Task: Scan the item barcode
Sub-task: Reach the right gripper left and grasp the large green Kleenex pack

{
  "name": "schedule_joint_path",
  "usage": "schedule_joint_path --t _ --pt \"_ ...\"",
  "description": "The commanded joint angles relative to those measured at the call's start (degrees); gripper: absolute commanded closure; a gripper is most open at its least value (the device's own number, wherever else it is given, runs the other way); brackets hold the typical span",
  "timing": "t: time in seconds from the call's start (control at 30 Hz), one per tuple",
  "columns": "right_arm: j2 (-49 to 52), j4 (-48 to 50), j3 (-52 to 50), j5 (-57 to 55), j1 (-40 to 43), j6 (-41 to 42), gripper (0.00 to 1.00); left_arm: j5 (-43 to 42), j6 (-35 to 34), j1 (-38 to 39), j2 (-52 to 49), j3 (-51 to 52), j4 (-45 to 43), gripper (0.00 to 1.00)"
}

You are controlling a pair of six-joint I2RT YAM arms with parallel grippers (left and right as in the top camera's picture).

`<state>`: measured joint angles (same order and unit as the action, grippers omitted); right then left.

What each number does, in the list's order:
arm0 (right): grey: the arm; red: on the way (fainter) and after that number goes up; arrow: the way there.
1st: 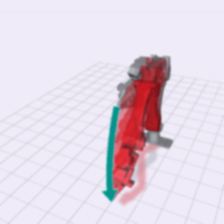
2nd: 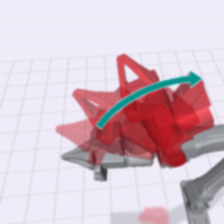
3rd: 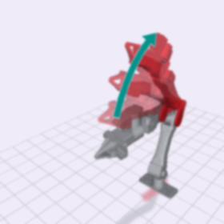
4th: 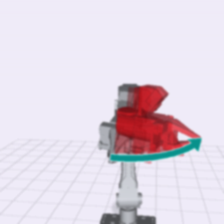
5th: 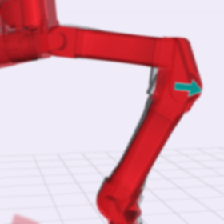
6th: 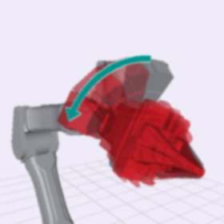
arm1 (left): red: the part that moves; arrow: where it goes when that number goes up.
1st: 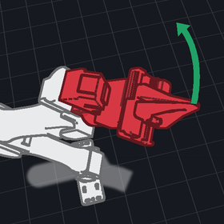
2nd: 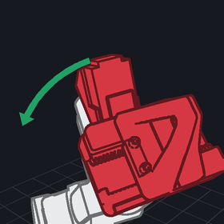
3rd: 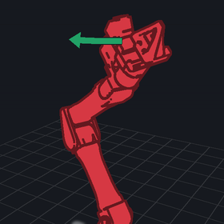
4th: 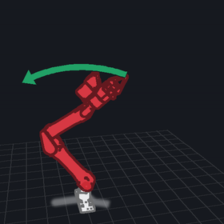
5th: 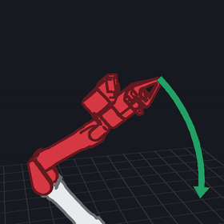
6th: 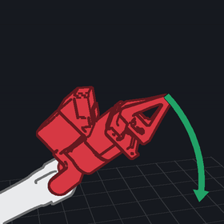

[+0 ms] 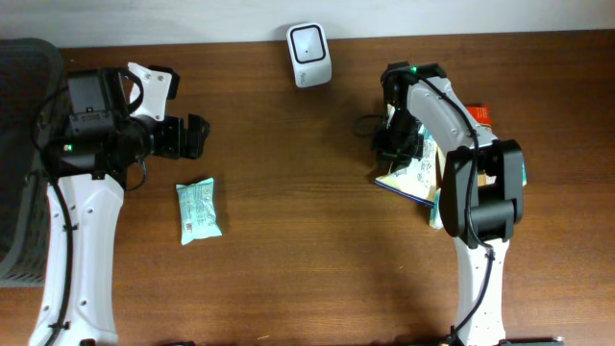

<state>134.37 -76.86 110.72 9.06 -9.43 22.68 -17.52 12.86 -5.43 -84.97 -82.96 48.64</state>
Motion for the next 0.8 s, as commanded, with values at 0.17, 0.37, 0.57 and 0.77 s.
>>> schedule_joint_path --t 0.17,0.37,0.57,0.77 --pt "1.01 -2.91 0.09 -4.98 4.55 -3.06 0.76 -0.04 0.94 -0.11 0.76 -0.72 0.04 0.01" --pt "-3.02 -3.69 4.35 7.15 1.33 -11.93 0.71 -0.04 0.94 -0.11 0.76 -0.72 0.04 0.01" --pt "-5.6 5.81 4.96 14.56 -13.62 -5.11 0.5 -0.04 0.94 -0.11 0.76 -0.72 0.04 0.01" --pt "-2.78 19.47 3.39 14.73 -28.7 3.63 0.28 -0.07 0.94 -0.11 0.76 -0.72 0.04 0.01"
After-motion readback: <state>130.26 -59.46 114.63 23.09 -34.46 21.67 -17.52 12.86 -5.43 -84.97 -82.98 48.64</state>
